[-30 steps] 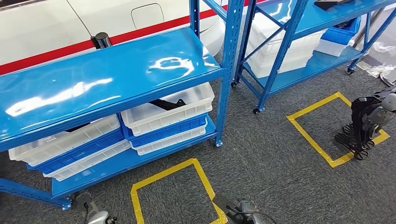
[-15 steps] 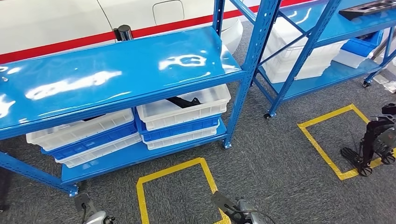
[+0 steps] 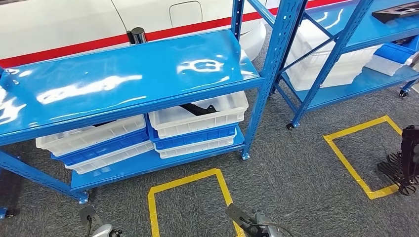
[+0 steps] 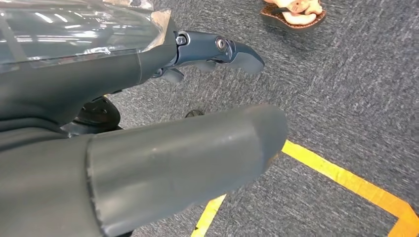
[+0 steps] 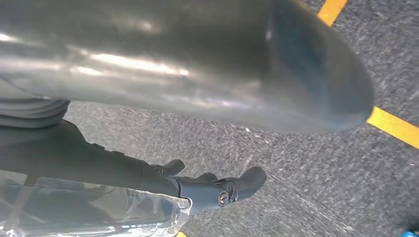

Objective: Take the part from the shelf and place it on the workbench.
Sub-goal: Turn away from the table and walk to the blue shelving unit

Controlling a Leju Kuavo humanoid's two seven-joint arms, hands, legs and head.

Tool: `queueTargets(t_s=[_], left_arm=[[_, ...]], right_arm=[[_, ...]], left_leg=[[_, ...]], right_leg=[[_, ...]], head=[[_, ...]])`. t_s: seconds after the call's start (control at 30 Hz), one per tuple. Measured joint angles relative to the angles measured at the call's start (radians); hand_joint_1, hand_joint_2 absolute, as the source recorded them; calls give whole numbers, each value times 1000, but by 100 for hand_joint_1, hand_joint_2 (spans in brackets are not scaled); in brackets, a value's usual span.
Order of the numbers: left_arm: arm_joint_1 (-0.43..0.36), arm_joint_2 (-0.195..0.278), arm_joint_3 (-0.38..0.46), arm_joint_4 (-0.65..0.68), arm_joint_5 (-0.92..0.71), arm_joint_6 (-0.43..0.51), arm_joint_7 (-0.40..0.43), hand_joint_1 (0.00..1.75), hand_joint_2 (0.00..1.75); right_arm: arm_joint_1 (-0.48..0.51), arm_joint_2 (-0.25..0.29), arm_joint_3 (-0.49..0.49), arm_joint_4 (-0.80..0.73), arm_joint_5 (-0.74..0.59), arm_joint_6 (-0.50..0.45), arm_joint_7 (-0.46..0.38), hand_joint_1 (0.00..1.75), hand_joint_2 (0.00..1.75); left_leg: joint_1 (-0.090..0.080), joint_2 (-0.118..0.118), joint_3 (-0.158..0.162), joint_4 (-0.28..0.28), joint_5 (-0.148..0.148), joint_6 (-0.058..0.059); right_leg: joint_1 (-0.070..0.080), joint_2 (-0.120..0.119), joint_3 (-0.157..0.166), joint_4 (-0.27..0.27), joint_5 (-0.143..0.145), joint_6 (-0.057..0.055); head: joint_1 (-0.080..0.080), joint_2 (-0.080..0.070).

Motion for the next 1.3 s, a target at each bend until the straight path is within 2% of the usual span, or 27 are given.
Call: queueTargets(t_s=[0.17,0.3,0.4,0.7,0.83,0.93,1.0,1.07,1.1,1.13,1.17,1.2,1.23,1.27,1.3], left_arm=[[-4,-1,-2,0,-11,1,-2,0,0],[-5,-4,-3,0,-14,8,-2,0,0],[-5,-4,-3,0,-14,16,-1,0,0],[-5,-3,-1,0,-4,19,-1,0,0],[-5,-1,-1,0,0,19,-4,0,0],[-5,0,-1,0,0,19,-7,0,0],[-6,-1,-1,0,0,19,-8,0,0],[-5,-1,-1,0,0,19,-8,0,0],[-4,-2,-1,0,1,19,-8,0,0],[-2,-2,-1,0,1,19,-8,0,0],[-1,-2,-1,0,1,19,-8,0,0],[-1,-2,-1,0,1,19,-8,0,0],[-1,-2,-1,0,2,18,-8,0,0],[-1,-2,-1,0,2,18,-8,0,0],[-1,-1,-1,0,2,18,-8,0,0]], right_arm=[[-2,0,-7,0,-5,2,-18,0,0],[-2,0,-9,0,-2,1,-26,0,0],[-2,0,-10,0,2,1,-26,0,0],[-2,2,-10,0,33,1,-9,0,0],[-2,5,-9,0,38,1,-9,0,0],[-3,7,-9,0,40,1,-10,0,0],[-5,6,-10,-1,41,1,-12,0,0],[-5,4,-10,0,42,1,-14,0,0],[-4,4,-10,0,43,1,-14,0,0],[-3,3,-10,0,43,1,-14,0,0],[-1,2,-10,0,43,1,-14,0,0],[-1,1,-10,0,44,0,-14,0,0],[-2,0,-10,0,44,0,-14,0,0],[-3,0,-9,0,44,0,-14,0,0],[-4,0,-9,0,45,0,-14,0,0]], left_leg=[[1,0,4,-7,3,-7],[3,2,4,-9,3,-26],[1,3,3,-9,2,-30],[-9,3,0,-1,-2,-24],[-12,3,-5,9,-7,-14],[-8,3,0,0,-3,-2],[-2,5,12,-17,6,8],[0,6,15,-22,8,13],[0,5,14,-22,8,13],[0,4,14,-22,7,12],[1,2,14,-21,7,11],[2,0,14,-19,5,9],[4,-3,14,-16,3,5],[3,-5,13,-12,0,-1],[2,-6,12,-7,-4,-7]], right_leg=[[4,0,0,1,-1,-7],[6,0,-1,1,-2,-9],[6,0,0,1,-3,-10],[-5,0,2,-2,-2,-8],[-8,0,2,-3,-1,-5],[-6,-1,4,-7,-1,4],[-3,-1,-16,38,-25,4],[-2,-1,-75,158,-76,-4],[-3,-1,-105,220,-97,-5],[-3,-2,-124,255,-105,-2],[-5,-2,-125,254,-98,5],[-7,-2,-104,210,-75,15],[-9,-1,-69,140,-47,24],[-8,0,-36,74,-25,28],[-8,2,-9,24,-8,26]], head=[[0,0],[0,0],[0,0],[0,0],[0,0],[1,0],[3,0],[5,0],[5,0],[5,0],[5,0],[5,0],[5,0],[5,0],[4,0]])
